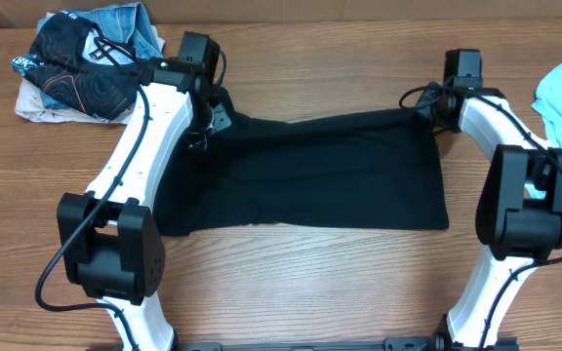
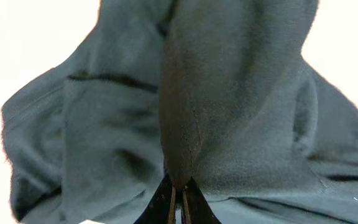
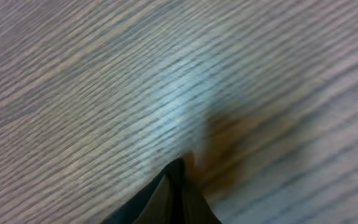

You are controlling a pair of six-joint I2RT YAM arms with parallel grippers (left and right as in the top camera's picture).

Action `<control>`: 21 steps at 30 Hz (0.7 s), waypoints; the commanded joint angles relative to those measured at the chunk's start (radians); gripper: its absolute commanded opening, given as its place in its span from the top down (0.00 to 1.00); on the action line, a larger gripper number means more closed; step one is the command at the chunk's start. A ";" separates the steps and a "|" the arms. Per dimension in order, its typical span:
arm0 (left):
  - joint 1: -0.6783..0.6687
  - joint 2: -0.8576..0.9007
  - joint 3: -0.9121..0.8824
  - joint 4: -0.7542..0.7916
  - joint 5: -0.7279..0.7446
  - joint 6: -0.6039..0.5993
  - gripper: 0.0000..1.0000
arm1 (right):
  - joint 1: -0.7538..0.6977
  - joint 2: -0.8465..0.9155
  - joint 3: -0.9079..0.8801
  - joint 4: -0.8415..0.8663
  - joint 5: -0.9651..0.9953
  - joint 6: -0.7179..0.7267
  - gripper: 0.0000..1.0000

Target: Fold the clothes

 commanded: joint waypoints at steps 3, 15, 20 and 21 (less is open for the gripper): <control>0.015 -0.025 0.018 -0.038 -0.140 -0.021 0.96 | -0.063 -0.103 0.038 -0.003 0.073 0.028 0.96; 0.018 -0.024 0.018 -0.061 -0.168 -0.018 0.86 | -0.063 -0.270 0.039 -0.109 0.073 0.029 0.96; 0.032 -0.024 0.018 -0.083 -0.169 -0.018 0.89 | -0.062 -0.271 0.039 -0.186 0.071 0.029 0.96; 0.034 -0.024 0.018 -0.083 -0.165 -0.018 0.90 | -0.061 -0.271 0.039 -0.193 0.061 0.029 0.96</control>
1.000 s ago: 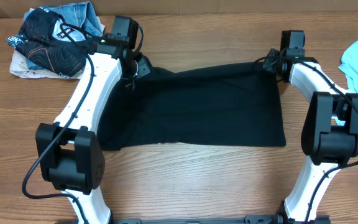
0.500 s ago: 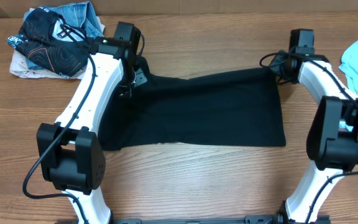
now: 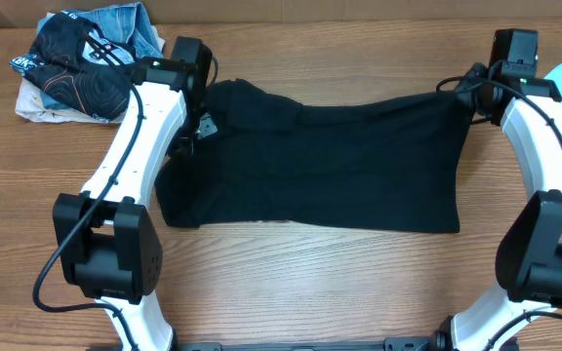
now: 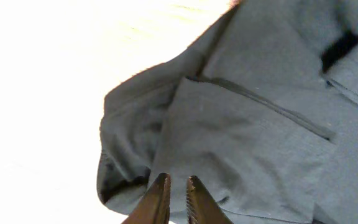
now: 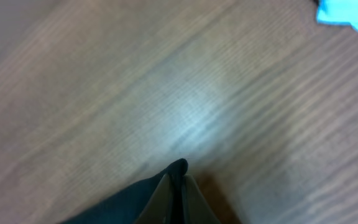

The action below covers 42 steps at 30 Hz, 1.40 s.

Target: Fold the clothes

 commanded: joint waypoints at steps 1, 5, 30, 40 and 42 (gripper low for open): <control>0.012 -0.024 0.018 -0.002 -0.027 -0.014 0.90 | 0.005 -0.021 0.022 -0.006 -0.001 0.005 0.96; 0.012 -0.021 0.018 0.041 0.108 0.008 0.73 | 0.005 -0.021 0.022 -0.006 -0.037 0.005 0.96; 0.004 0.235 0.017 0.508 0.434 0.229 0.27 | 0.005 -0.021 0.022 -0.005 -0.061 0.005 0.96; 0.004 0.247 0.017 0.526 0.433 0.286 0.64 | 0.005 -0.021 0.022 -0.006 -0.062 0.005 0.96; 0.004 0.247 0.017 0.526 0.433 0.286 0.72 | 0.005 -0.021 0.022 -0.006 -0.062 0.005 0.96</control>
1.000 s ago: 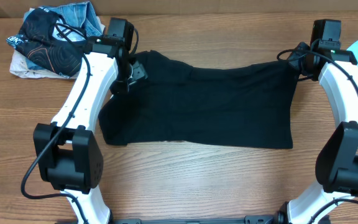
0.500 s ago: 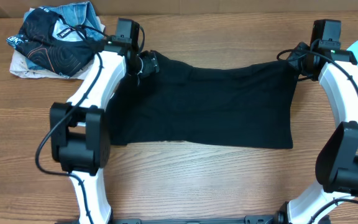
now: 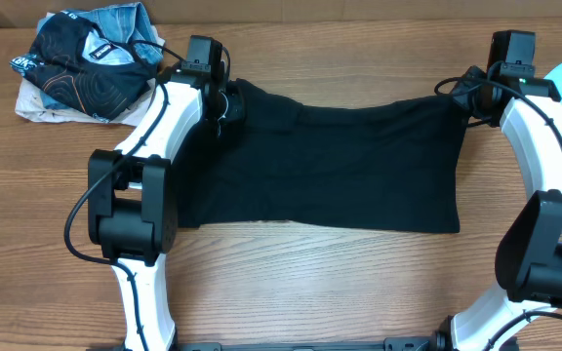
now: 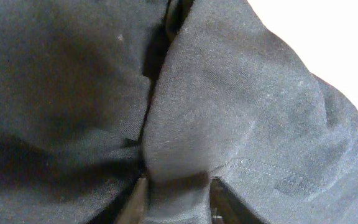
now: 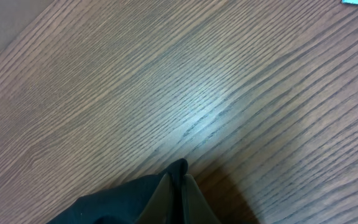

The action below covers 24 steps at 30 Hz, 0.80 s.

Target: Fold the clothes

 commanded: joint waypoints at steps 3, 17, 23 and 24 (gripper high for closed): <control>0.000 0.011 0.015 0.004 0.002 0.020 0.84 | 0.004 -0.021 0.022 0.005 -0.005 0.005 0.96; 0.001 -0.079 0.017 -0.101 -0.040 0.019 0.96 | 0.004 -0.021 0.022 0.006 -0.004 0.005 0.96; 0.001 -0.183 0.017 -0.171 -0.045 0.019 0.96 | 0.004 -0.021 0.022 0.003 -0.005 0.005 0.96; 0.001 -0.195 0.017 -0.183 -0.049 0.018 0.96 | 0.004 -0.021 0.022 0.001 -0.004 0.005 0.96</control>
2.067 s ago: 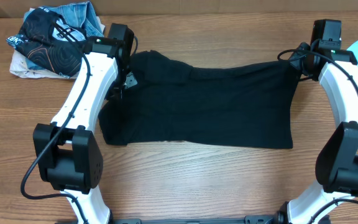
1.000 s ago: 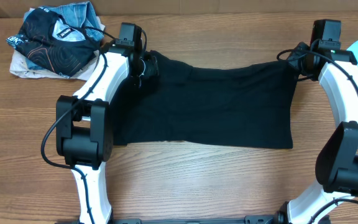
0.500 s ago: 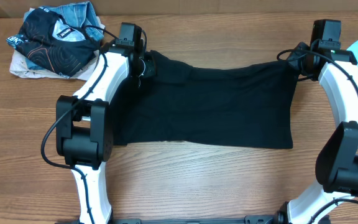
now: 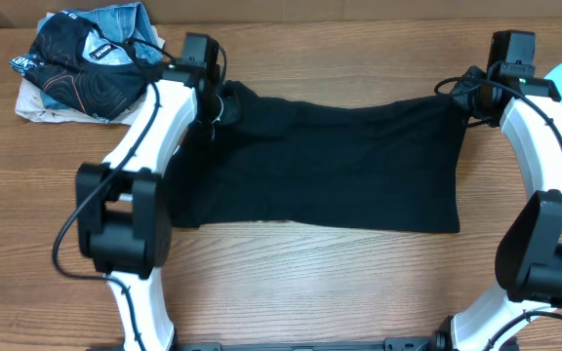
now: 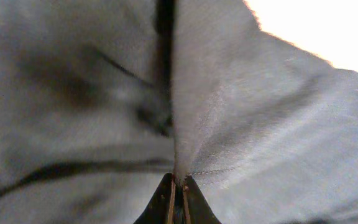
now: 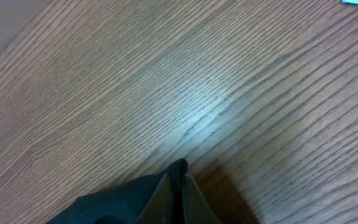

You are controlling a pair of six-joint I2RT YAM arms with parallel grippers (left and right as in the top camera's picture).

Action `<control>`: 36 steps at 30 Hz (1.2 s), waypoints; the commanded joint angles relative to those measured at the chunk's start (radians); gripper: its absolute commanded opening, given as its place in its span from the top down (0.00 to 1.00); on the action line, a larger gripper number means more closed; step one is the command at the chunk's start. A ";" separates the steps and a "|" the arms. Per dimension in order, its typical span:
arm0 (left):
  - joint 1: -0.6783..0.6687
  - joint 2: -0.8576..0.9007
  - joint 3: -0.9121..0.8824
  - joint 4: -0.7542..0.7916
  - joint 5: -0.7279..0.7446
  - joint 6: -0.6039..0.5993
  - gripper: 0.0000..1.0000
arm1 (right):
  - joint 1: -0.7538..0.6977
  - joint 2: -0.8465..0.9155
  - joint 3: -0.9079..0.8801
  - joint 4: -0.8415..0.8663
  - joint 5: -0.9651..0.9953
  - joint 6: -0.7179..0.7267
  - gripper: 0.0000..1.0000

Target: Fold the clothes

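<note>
A black garment (image 4: 320, 161) lies spread across the middle of the wooden table. At its far left corner my left gripper (image 4: 220, 105) is shut on a pinched ridge of the black cloth (image 5: 185, 124), which fills the left wrist view around the gripper (image 5: 178, 182). At the far right corner my right gripper (image 4: 468, 90) is shut on the garment's corner (image 6: 178, 167), a small black tip showing between the closed fingers (image 6: 178, 180) over bare wood.
A heap of dark printed and denim clothes (image 4: 86, 58) lies at the far left. A light blue garment lies at the right edge, just beyond the right arm. The table's front strip (image 4: 310, 283) is bare wood.
My left gripper, then open around a fold at the far left corner, is now shut on that fold. The right gripper holds its corner in the same place.
At first both grippers pinched the garment's far corners, the right one further in. Then the right corner sat further right with the cloth stretched, and the left gripper was off the cloth. The left gripper then straddled a fold and is now shut on it.
</note>
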 commanded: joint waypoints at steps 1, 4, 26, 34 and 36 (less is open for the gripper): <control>0.001 -0.097 0.017 -0.030 -0.027 0.006 0.96 | 0.004 -0.021 0.022 0.000 -0.003 0.005 0.96; 0.001 -0.110 0.017 -0.081 -0.034 0.000 0.96 | 0.004 -0.021 0.022 -0.008 -0.003 0.005 0.96; 0.001 -0.133 0.017 -0.459 -0.077 -0.043 0.96 | -0.002 -0.021 0.022 -0.095 0.047 0.010 0.96; 0.027 -0.145 0.017 -0.564 -0.090 -0.044 0.96 | -0.045 -0.021 0.022 -0.164 0.028 0.057 0.96; 0.030 -0.145 0.017 -0.584 -0.090 -0.044 0.96 | -0.053 -0.021 0.022 -0.179 0.018 0.057 0.96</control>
